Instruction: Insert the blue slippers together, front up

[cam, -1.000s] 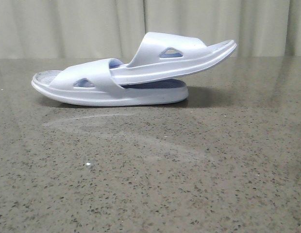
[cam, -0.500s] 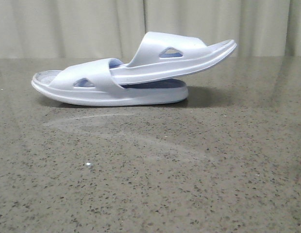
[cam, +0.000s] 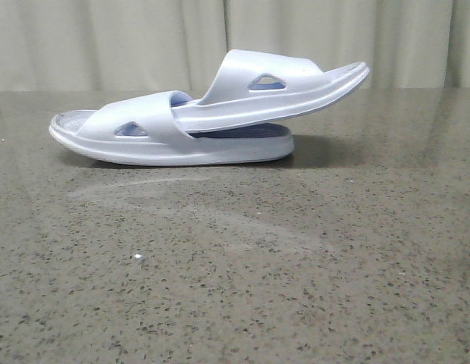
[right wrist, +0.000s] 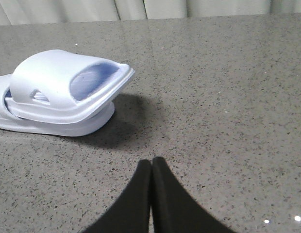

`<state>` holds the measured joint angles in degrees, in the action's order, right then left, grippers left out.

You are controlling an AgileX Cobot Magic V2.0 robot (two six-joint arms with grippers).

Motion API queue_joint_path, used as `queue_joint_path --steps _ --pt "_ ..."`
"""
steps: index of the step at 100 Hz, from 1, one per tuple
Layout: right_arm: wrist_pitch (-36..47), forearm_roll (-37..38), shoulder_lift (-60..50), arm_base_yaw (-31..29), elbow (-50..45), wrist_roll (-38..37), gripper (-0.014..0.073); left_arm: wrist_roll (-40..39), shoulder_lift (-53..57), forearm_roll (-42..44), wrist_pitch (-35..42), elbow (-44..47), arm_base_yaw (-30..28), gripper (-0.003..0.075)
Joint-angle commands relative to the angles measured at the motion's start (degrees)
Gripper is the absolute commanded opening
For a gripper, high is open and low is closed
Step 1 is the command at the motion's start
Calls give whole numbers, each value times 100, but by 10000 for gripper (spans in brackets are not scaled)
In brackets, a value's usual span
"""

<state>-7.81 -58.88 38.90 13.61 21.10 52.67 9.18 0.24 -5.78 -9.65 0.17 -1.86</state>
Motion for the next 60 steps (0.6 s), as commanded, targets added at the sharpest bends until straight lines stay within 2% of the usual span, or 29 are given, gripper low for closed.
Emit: queue_joint_path --steps 1,20,25,28,38,42,49,60 --pt "226 -79 -16 16 144 71 -80 -58 167 -51 400 56 -15 15" --pt "445 27 -38 16 144 -4 -80 -58 167 -51 400 56 -15 15" --pt "487 625 -143 16 144 -485 -80 -58 167 -51 400 56 -15 15" --pt "496 1298 -205 16 139 -968 -80 -58 167 -51 400 56 -15 15" --pt "595 3508 -523 -48 56 -3173 -80 -58 167 -51 400 56 -15 15" --pt "666 4193 -716 -107 -29 -3735 -80 -58 167 -51 400 56 -15 15" --pt "847 4861 -1113 -231 -331 -4331 -80 -58 167 -51 400 56 -15 15" --pt "1175 5074 -1896 -475 -984 -4483 -80 -58 167 -51 400 56 -15 15"
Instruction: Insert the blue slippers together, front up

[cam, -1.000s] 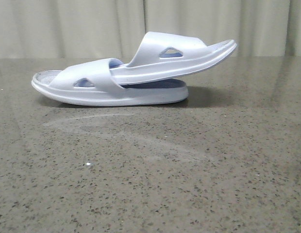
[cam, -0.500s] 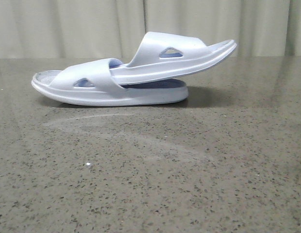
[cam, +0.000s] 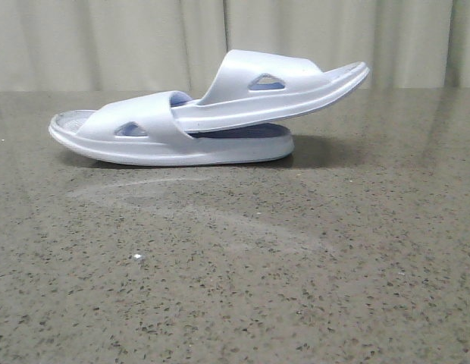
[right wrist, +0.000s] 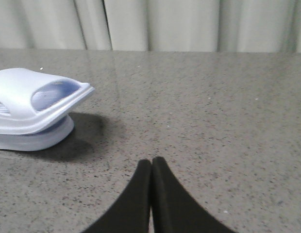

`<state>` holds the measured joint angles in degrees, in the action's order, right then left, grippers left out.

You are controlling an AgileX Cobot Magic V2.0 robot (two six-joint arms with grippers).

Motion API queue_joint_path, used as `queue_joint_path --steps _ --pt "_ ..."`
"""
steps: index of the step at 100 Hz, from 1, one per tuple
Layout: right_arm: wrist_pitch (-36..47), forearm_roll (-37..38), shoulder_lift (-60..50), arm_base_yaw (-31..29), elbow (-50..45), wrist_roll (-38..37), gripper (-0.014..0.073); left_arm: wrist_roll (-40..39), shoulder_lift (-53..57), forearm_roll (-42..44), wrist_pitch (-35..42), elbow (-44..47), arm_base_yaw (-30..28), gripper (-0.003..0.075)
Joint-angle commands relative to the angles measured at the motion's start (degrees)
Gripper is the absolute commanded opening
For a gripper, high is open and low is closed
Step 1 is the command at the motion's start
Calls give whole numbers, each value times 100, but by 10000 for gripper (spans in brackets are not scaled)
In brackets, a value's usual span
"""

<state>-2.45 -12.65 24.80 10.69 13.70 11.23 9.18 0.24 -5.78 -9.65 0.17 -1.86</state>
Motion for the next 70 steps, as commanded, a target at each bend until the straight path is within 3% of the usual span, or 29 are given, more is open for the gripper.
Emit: queue_joint_path --steps 1,13,35,70 --pt "656 511 -540 -217 -322 -402 -80 -58 167 -51 400 56 -15 15" --pt "567 1323 -1468 -497 -876 -1280 -80 -58 167 -51 400 56 -15 15" --pt "124 1370 -2675 -992 -1550 -1296 -80 -58 167 -51 400 56 -15 15" --pt "-49 1400 -2653 -1463 -1560 -1296 -80 -58 167 -51 410 56 -15 15"
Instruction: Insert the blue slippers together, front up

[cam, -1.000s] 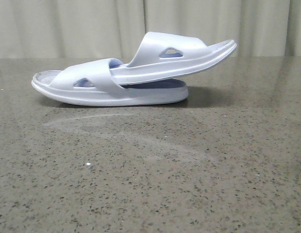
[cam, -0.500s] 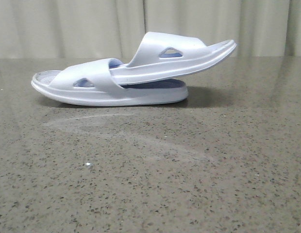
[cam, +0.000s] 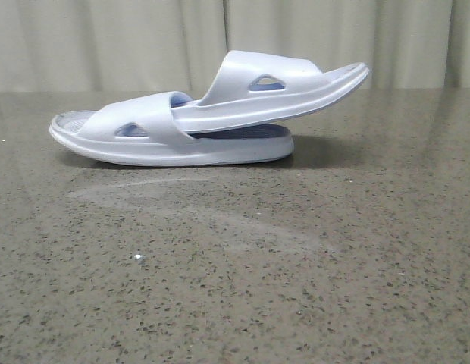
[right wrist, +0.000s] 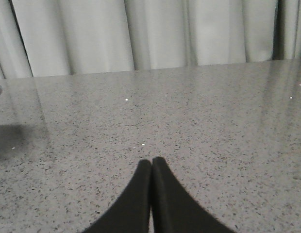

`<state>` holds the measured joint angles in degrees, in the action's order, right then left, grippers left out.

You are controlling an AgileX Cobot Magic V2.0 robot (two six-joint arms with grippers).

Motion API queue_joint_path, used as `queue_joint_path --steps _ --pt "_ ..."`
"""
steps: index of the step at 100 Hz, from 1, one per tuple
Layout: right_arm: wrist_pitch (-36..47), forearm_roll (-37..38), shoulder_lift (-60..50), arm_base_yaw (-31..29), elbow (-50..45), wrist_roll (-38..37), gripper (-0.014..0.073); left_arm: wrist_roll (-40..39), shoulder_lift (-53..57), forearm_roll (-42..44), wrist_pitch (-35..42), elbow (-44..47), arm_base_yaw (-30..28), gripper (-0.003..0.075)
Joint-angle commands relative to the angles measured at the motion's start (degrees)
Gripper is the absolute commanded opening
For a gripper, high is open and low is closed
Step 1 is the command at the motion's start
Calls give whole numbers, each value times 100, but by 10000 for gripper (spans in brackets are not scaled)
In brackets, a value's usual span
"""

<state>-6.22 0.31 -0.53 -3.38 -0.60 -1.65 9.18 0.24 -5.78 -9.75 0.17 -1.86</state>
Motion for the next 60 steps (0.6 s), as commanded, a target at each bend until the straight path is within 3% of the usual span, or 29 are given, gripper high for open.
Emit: queue_joint_path --steps 1,20,60 --pt "316 113 -119 -56 -130 -8 -80 -58 167 -51 420 56 -15 15" --pt "60 148 -119 -56 -130 17 -80 -58 167 -51 420 56 -15 15" --pt "318 316 -119 -56 -119 53 -80 -58 167 -51 420 56 -15 15"
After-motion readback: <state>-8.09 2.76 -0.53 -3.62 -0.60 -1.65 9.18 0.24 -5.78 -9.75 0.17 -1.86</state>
